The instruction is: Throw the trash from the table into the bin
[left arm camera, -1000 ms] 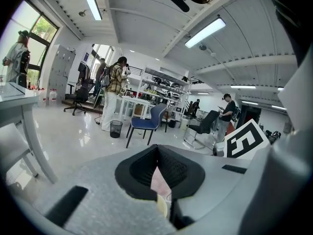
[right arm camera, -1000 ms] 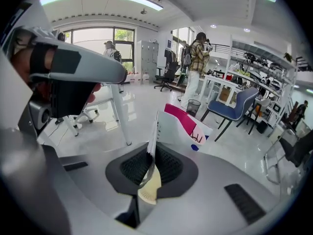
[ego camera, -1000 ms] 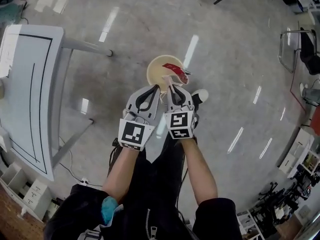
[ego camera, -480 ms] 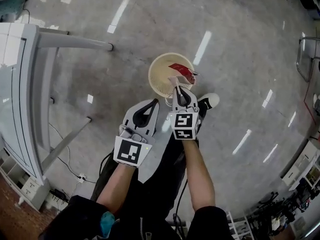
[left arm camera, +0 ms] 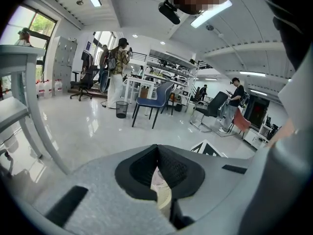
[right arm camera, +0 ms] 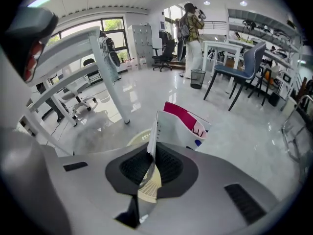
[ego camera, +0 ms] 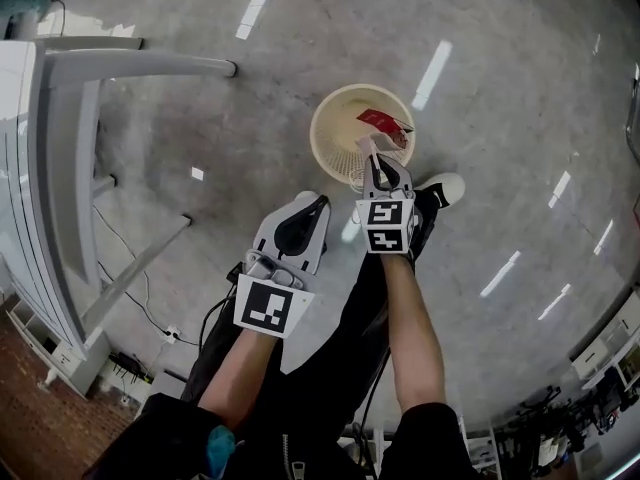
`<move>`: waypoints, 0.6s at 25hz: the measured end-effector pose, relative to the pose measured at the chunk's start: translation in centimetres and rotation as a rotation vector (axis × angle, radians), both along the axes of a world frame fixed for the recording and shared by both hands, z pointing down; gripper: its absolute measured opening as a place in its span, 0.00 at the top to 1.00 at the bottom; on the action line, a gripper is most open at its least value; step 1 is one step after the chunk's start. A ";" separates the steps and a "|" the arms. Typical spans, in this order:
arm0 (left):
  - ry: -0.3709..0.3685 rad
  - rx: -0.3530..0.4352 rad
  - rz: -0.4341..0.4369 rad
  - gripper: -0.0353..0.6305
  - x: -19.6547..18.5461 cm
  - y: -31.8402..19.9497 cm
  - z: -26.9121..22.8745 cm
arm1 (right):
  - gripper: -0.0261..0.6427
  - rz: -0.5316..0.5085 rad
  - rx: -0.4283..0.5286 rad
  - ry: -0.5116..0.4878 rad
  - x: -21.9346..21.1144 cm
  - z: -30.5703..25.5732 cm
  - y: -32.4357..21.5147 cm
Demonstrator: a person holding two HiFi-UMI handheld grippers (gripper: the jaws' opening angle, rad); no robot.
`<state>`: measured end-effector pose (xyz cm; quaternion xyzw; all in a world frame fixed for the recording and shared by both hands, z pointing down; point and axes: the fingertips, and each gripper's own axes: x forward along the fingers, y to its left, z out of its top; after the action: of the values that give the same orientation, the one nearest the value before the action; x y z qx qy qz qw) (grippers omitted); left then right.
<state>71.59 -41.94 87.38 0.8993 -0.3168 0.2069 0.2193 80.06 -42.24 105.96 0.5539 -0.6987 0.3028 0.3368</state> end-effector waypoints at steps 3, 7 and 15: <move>-0.017 -0.005 0.010 0.94 0.2 0.4 0.8 | 0.92 -0.037 -0.042 -0.006 0.0 2.6 0.2; -0.033 -0.033 0.006 0.94 0.0 1.1 1.9 | 0.92 -0.106 -0.109 0.019 0.0 5.7 0.8; -0.089 -0.078 0.021 0.94 -1.7 1.9 4.6 | 0.89 -0.144 -0.155 -0.006 -0.9 8.3 1.1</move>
<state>69.94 -40.03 92.01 0.8833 -0.3084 0.2610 0.2377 79.20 -41.18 114.22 0.4737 -0.7123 0.3325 0.3972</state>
